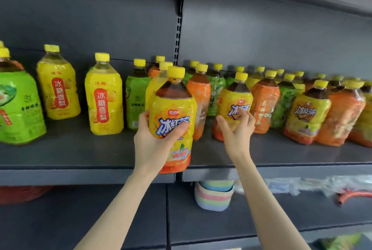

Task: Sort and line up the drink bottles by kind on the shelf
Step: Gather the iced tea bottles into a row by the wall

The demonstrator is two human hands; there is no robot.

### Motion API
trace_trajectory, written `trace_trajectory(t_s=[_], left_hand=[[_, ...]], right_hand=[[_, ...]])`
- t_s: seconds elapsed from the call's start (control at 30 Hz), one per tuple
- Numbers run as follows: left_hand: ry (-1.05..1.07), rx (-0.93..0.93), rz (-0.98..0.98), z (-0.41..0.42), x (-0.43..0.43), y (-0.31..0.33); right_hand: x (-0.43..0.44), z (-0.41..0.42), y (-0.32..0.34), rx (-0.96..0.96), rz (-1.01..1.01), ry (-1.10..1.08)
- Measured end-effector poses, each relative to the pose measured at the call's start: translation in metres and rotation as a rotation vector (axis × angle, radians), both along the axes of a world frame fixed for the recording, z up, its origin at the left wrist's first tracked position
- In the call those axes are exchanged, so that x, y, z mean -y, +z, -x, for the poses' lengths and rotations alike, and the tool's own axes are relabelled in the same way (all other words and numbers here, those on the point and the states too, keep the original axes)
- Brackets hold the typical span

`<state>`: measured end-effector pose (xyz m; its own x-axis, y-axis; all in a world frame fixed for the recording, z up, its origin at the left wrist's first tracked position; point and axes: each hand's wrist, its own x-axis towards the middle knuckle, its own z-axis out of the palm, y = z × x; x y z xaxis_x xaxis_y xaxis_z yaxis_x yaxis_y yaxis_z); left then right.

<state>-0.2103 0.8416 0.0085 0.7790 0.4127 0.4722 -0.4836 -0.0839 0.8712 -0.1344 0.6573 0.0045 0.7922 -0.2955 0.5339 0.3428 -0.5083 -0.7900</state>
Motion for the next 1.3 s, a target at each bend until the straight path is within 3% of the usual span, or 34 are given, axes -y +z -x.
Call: trace_trajectory(t_s=[0.13, 0.23, 0.33, 0.6, 0.77, 0.9, 1.03, 1.3], left_hand=[[0.047, -0.006, -0.015, -0.004, 0.026, -0.002], [0.067, -0.010, -0.027, -0.006, 0.037, -0.002], [0.069, -0.011, -0.020, -0.010, 0.044, -0.003], [-0.070, 0.011, -0.006, -0.006, 0.070, 0.002], [-0.196, 0.021, -0.029, -0.013, 0.112, 0.001], [-0.459, -0.129, -0.065, -0.046, 0.174, 0.005], [-0.510, 0.021, -0.050, -0.013, 0.262, 0.009], [-0.758, 0.026, -0.009, 0.007, 0.457, 0.005]], right_hand=[[0.029, -0.029, 0.009, -0.038, -0.122, 0.055], [0.043, -0.048, 0.017, -0.179, -0.309, 0.184], [0.056, -0.068, 0.009, -0.244, -0.270, 0.176], [0.062, 0.008, 0.008, -0.073, -0.396, 0.278], [0.113, 0.061, 0.006, 0.006, -0.460, 0.185], [0.175, 0.097, 0.009, 0.058, -0.505, 0.040], [0.247, 0.123, 0.008, 0.105, -0.491, -0.115], [0.425, 0.167, 0.010, 0.128, -0.391, -0.294]])
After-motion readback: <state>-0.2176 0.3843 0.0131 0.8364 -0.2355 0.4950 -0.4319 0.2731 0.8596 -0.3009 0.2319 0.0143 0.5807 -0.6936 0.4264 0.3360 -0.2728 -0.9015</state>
